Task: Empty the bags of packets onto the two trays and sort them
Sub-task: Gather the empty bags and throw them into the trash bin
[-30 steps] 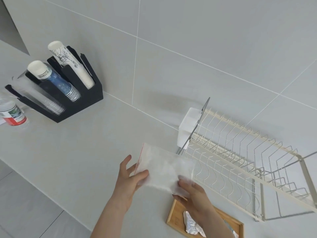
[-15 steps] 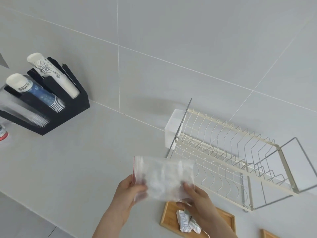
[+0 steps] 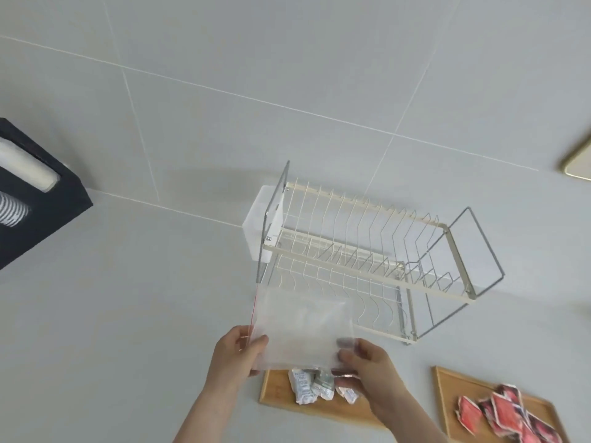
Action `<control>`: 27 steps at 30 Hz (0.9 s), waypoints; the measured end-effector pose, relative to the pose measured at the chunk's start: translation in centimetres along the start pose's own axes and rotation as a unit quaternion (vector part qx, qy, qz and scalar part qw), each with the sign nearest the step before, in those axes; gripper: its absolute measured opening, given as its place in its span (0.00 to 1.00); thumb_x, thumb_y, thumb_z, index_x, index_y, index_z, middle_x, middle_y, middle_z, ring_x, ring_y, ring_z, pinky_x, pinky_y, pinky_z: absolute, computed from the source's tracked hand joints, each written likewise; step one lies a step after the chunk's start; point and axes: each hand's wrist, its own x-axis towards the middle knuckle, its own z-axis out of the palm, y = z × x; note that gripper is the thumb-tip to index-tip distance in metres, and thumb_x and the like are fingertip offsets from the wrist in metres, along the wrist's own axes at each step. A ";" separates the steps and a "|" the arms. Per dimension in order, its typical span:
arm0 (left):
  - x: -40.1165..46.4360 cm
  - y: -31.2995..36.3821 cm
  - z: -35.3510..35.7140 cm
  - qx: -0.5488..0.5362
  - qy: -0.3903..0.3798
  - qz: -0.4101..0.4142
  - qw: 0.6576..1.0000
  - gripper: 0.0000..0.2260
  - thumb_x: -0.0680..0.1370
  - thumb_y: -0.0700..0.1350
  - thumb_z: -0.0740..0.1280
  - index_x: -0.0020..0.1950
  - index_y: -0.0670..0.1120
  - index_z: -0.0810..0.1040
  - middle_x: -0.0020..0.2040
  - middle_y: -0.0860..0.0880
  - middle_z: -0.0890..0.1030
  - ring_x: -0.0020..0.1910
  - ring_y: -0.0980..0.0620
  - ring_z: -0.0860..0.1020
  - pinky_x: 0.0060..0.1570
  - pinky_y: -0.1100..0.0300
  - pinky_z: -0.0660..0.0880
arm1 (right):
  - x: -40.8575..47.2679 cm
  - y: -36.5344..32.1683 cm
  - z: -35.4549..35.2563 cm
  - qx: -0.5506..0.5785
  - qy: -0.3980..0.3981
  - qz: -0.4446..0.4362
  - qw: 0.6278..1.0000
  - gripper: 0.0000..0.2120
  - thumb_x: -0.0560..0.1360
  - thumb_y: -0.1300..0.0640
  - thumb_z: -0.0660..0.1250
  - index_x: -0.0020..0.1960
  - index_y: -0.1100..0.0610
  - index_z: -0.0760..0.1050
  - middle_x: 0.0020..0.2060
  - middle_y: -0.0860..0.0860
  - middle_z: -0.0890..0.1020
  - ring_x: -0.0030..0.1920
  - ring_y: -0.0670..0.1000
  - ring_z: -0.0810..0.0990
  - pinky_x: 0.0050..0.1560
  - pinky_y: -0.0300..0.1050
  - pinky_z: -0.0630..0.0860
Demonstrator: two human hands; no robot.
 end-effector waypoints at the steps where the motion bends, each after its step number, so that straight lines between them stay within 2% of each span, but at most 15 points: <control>1: -0.1 -0.1 0.8 0.009 0.002 0.002 1.000 0.11 0.69 0.44 0.73 0.51 0.45 0.82 0.44 0.44 0.85 0.40 0.47 0.82 0.41 0.52 0.81 | -0.1 0.2 -0.9 0.002 0.013 -0.002 1.000 0.09 0.78 0.70 0.65 0.56 0.63 0.80 0.43 0.60 0.83 0.37 0.57 0.84 0.34 0.46 0.83; 4: -0.5 -0.7 3.3 0.032 -0.013 0.005 0.999 0.14 0.65 0.45 0.71 0.49 0.44 0.82 0.39 0.45 0.83 0.34 0.50 0.80 0.35 0.57 0.79 | -0.4 1.0 -3.6 0.023 0.057 -0.006 0.998 0.09 0.77 0.72 0.66 0.55 0.65 0.80 0.40 0.59 0.83 0.34 0.55 0.83 0.34 0.46 0.83; 7: -0.9 -1.5 6.1 0.061 -0.033 0.010 0.998 0.08 0.70 0.41 0.74 0.48 0.45 0.82 0.44 0.42 0.86 0.38 0.48 0.82 0.32 0.62 0.75 | -1.0 2.0 -6.4 0.050 0.092 -0.006 0.994 0.08 0.77 0.73 0.66 0.54 0.67 0.79 0.41 0.60 0.83 0.33 0.56 0.84 0.34 0.45 0.84; 9: -1.2 -1.8 8.1 0.076 -0.047 0.018 0.996 0.06 0.72 0.38 0.73 0.48 0.44 0.82 0.46 0.41 0.86 0.42 0.44 0.83 0.35 0.59 0.75 | -1.6 2.4 -8.5 0.072 0.112 -0.005 0.991 0.08 0.76 0.73 0.67 0.53 0.66 0.78 0.42 0.61 0.83 0.36 0.58 0.84 0.34 0.44 0.85; 12: -2.0 -2.2 11.6 0.099 -0.077 0.015 0.992 0.09 0.71 0.37 0.73 0.50 0.41 0.81 0.41 0.41 0.84 0.37 0.44 0.78 0.34 0.56 0.72 | -2.7 3.4 -12.3 0.098 0.148 -0.006 0.984 0.09 0.75 0.71 0.69 0.54 0.64 0.79 0.42 0.61 0.83 0.39 0.58 0.85 0.38 0.45 0.85; 14: -3.0 -2.4 14.5 0.117 -0.099 0.007 0.988 0.07 0.73 0.36 0.70 0.50 0.42 0.80 0.41 0.40 0.83 0.36 0.45 0.78 0.34 0.56 0.72 | -3.7 4.2 -15.3 0.108 0.172 -0.005 0.979 0.09 0.74 0.70 0.70 0.54 0.63 0.79 0.41 0.59 0.83 0.37 0.57 0.85 0.37 0.46 0.84; 17: -5.0 -2.8 19.7 0.145 -0.128 0.014 0.981 0.06 0.75 0.35 0.67 0.50 0.41 0.81 0.38 0.39 0.81 0.35 0.45 0.76 0.38 0.53 0.74 | -5.6 5.5 -20.5 0.125 0.202 -0.009 0.971 0.10 0.74 0.70 0.70 0.54 0.64 0.79 0.40 0.59 0.82 0.35 0.56 0.84 0.47 0.56 0.85; 21: -9.1 -4.2 28.3 0.161 -0.174 0.038 0.971 0.08 0.75 0.31 0.65 0.51 0.39 0.80 0.38 0.39 0.77 0.38 0.46 0.73 0.36 0.55 0.70 | -9.2 7.2 -28.9 0.154 0.244 -0.014 0.957 0.08 0.75 0.70 0.69 0.53 0.64 0.80 0.42 0.59 0.82 0.33 0.54 0.85 0.51 0.56 0.84; 25: -14.6 -6.4 37.7 0.177 -0.221 0.053 0.957 0.10 0.69 0.37 0.68 0.49 0.42 0.81 0.37 0.39 0.79 0.37 0.46 0.75 0.40 0.52 0.72 | -13.8 9.5 -38.4 0.176 0.293 -0.022 0.939 0.05 0.77 0.67 0.68 0.51 0.61 0.80 0.39 0.55 0.84 0.30 0.52 0.86 0.58 0.62 0.81; 27: -17.1 -8.2 42.5 0.199 -0.252 0.063 0.945 0.12 0.66 0.39 0.68 0.49 0.43 0.82 0.40 0.33 0.83 0.37 0.45 0.78 0.40 0.52 0.74 | -16.3 11.4 -43.3 0.196 0.323 -0.026 0.925 0.04 0.77 0.65 0.68 0.50 0.61 0.80 0.35 0.53 0.84 0.29 0.52 0.85 0.58 0.62 0.82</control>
